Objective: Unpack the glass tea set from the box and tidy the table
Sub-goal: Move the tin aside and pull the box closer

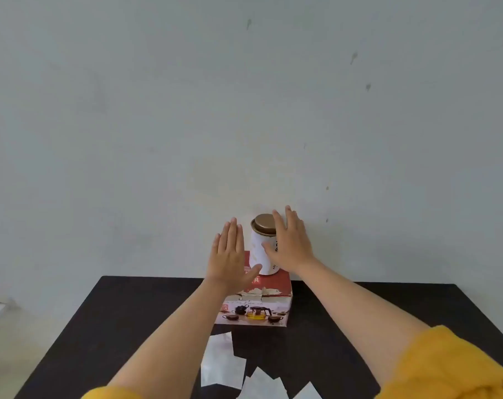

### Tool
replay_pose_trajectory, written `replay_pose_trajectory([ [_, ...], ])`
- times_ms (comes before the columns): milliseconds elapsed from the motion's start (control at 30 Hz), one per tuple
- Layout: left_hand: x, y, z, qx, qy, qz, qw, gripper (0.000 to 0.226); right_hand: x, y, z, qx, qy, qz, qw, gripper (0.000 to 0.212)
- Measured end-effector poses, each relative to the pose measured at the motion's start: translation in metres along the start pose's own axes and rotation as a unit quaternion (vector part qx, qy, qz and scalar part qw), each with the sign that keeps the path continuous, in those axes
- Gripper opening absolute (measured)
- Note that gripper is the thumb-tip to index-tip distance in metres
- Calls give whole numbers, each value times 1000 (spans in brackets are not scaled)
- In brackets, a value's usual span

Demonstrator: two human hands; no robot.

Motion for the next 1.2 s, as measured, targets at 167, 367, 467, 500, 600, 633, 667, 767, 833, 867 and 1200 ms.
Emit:
replay_pose_trajectory([
  [167, 50, 2, -6, -38, 9, 50, 998, 98, 31, -1, -9, 27, -23, 2, 999, 81],
  [367, 95, 6, -11, -75, 31, 119, 990, 96, 62, 3, -11, 48, -142, -53, 987, 85],
  [467, 108, 7, -13, -89, 40, 145, 985, 94, 70, -2, -11, 63, -187, -68, 978, 86],
  [500, 111, 6, -13, -91, 38, 144, 985, 95, 72, -4, -10, 68, -192, -71, 977, 86],
  [600, 113, 5, -12, -87, 30, 145, 985, 104, 77, -8, -9, 71, -193, -79, 975, 86],
  [633, 112, 5, -12, -86, 30, 149, 985, 106, 78, -9, -8, 72, -194, -79, 975, 85],
  [667, 112, 4, -11, -86, 31, 153, 984, 107, 77, -9, -8, 73, -198, -77, 974, 85],
  [767, 107, 4, -13, -90, 30, 177, 980, 98, 70, -7, -12, 66, -213, -71, 972, 83],
  [833, 102, 4, -15, -97, 33, 193, 976, 94, 62, 0, -19, 63, -214, -80, 971, 83],
  [867, 99, 4, -18, -96, 30, 194, 976, 91, 56, 5, -25, 63, -213, -88, 971, 83],
  [1200, 89, 2, -103, -16, 33, 161, 986, 81, 21, 77, -138, 132, -167, -97, 972, 83],
])
Point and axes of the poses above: each hand's wrist, its own y-axis away from the middle knuckle, its own x-axis out of the palm, z = x × y, the point moved 1 cm from there along -y, towards the middle knuckle, and after that the axes turned 2 degrees about y, right-handed, at the moved point
